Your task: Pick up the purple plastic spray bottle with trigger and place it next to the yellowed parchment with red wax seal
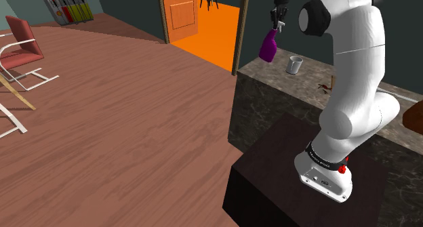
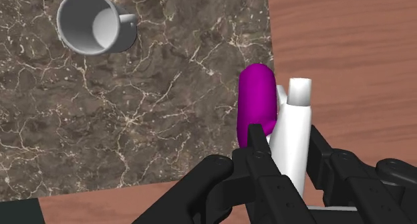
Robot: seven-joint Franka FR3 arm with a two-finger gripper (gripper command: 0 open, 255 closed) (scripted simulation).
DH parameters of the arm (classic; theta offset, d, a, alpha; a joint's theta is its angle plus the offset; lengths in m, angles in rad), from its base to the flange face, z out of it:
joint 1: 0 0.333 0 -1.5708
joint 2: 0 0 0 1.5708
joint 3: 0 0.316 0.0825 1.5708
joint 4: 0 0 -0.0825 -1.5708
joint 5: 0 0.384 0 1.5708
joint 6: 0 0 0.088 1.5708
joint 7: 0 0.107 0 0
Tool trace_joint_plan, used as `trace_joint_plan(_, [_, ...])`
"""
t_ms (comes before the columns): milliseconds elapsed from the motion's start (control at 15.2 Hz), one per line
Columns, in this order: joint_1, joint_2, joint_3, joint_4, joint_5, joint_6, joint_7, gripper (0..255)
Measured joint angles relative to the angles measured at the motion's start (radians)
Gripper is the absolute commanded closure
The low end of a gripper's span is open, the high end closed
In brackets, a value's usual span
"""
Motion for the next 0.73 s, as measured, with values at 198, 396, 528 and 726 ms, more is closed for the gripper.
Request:
trace_joint_plan(198, [0.03,-0.135,-0.029,-0.194,-0.046,0.061,-0.036,255])
trace_joint_plan(396, [0.043,-0.247,-0.052,-0.325,-0.091,0.088,-0.067,255])
trace_joint_plan(528, [0.045,-0.31,-0.065,-0.39,-0.119,0.097,-0.086,255])
trace_joint_plan(726, [0.036,-0.382,-0.085,-0.454,-0.154,0.097,-0.12,255])
